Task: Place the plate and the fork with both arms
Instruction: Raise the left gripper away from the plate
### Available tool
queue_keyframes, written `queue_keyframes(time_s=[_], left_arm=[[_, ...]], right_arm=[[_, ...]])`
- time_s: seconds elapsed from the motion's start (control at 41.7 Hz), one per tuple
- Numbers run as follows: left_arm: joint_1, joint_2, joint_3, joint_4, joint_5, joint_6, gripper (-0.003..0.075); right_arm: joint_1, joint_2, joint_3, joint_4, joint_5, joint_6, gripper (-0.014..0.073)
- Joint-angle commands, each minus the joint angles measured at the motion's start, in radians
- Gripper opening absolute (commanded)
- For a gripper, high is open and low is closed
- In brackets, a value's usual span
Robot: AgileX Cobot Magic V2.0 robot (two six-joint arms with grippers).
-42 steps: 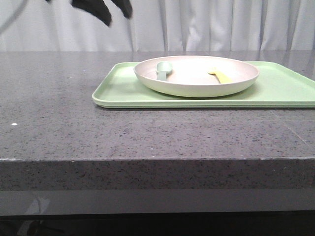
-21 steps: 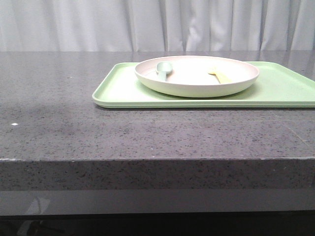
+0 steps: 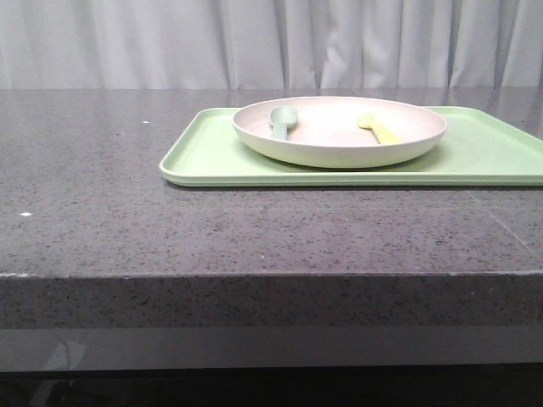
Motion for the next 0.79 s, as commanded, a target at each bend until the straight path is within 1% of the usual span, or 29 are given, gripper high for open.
queue_keyframes(time_s=[0.0,0.336,0.504,0.576,0.768], left_arm=[[-0.005,-0.018,-0.008,-0.015,-0.075,0.004,0.0293],[-0.005,-0.019,-0.005,-0.015,-0.075,0.004,0.0293],[-0.005,-0.017,-0.005,-0.015,-0.075,0.004,0.0293],[-0.005,-0.017,-0.005,-0.015,-0.075,0.004,0.0293],[-0.005,-0.017,-0.005,-0.015,-0.075,0.004,0.0293]], right_arm=[[-0.003,0.014,-0.032,-0.008,-0.085,-0.01,0.0449],[-0.003,0.014,-0.034,-0.003,-0.091,-0.01,0.0449],[0.007,0.039,-0.061,0.003,-0.023,-0.01,0.0449],[0.04,0.071,-0.087,0.01,0.017,-0.015,0.0449],[0.191,0.196,-0.176,0.016,0.127,-0.107,0.0449]])
